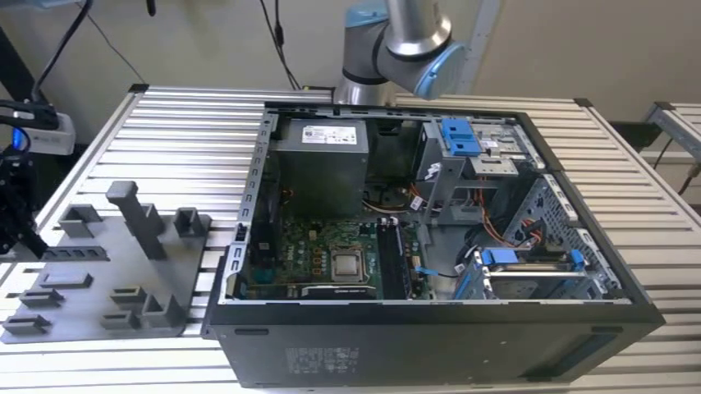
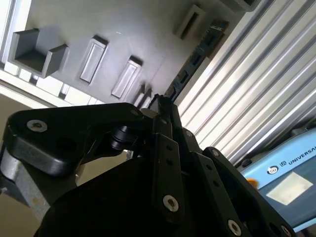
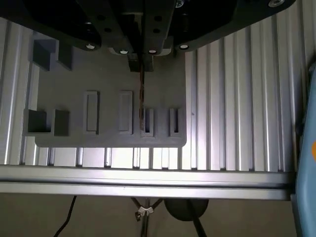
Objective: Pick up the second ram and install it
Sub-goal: 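Pick up the second ram and move it above second insertion slot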
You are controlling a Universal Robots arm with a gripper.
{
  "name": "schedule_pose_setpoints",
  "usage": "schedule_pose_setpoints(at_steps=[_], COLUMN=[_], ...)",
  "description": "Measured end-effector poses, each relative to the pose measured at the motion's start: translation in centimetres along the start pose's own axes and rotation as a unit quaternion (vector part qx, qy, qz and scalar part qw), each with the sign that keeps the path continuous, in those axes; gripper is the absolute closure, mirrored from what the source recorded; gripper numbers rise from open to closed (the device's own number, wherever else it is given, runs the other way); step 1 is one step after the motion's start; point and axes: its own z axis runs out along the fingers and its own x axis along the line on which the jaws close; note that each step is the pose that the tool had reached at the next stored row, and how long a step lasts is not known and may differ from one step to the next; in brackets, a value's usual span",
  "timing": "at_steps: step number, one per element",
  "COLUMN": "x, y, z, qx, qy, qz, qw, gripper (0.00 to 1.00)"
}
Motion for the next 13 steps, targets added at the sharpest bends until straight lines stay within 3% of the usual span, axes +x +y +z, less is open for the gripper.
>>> schedule_pose_setpoints(at_steps=[13], x=[0.0], y=[0.01], z=[-2.29], qx=[0.0], qy=[-0.0002], qz=[0.0], qw=[1.0], gripper=[0.86])
